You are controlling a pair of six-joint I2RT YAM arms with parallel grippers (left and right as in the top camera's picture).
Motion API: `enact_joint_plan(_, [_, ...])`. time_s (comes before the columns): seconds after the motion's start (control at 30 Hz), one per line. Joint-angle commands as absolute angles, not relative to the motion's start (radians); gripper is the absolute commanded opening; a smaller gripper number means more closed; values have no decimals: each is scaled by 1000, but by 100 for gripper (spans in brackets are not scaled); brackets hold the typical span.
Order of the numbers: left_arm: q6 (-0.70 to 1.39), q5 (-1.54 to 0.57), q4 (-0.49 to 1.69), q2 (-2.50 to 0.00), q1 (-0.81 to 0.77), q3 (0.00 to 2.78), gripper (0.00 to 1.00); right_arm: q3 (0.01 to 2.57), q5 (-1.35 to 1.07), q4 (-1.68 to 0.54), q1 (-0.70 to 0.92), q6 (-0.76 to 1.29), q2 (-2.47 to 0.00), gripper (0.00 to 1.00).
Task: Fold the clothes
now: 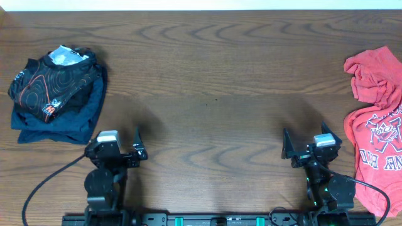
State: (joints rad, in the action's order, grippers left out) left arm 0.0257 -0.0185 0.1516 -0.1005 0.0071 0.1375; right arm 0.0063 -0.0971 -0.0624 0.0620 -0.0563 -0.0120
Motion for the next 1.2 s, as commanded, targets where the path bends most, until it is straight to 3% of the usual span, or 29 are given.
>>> enact_joint_plan(0.0, [14, -6, 55, -48, 19, 73, 98, 6, -105, -65, 52, -68, -6, 99])
enact_joint_plan(0.13, [-26, -7, -88, -8, 20, 2, 98, 6, -105, -65, 52, -68, -6, 99])
enact_joint_plan(0.47, [-32, -16, 77, -2, 19, 4, 98, 6, -105, -65, 52, -68, -6, 99])
enact_joint_plan(1.17, [-32, -14, 70, -5, 19, 4, 98, 6, -105, -65, 52, -68, -6, 99])
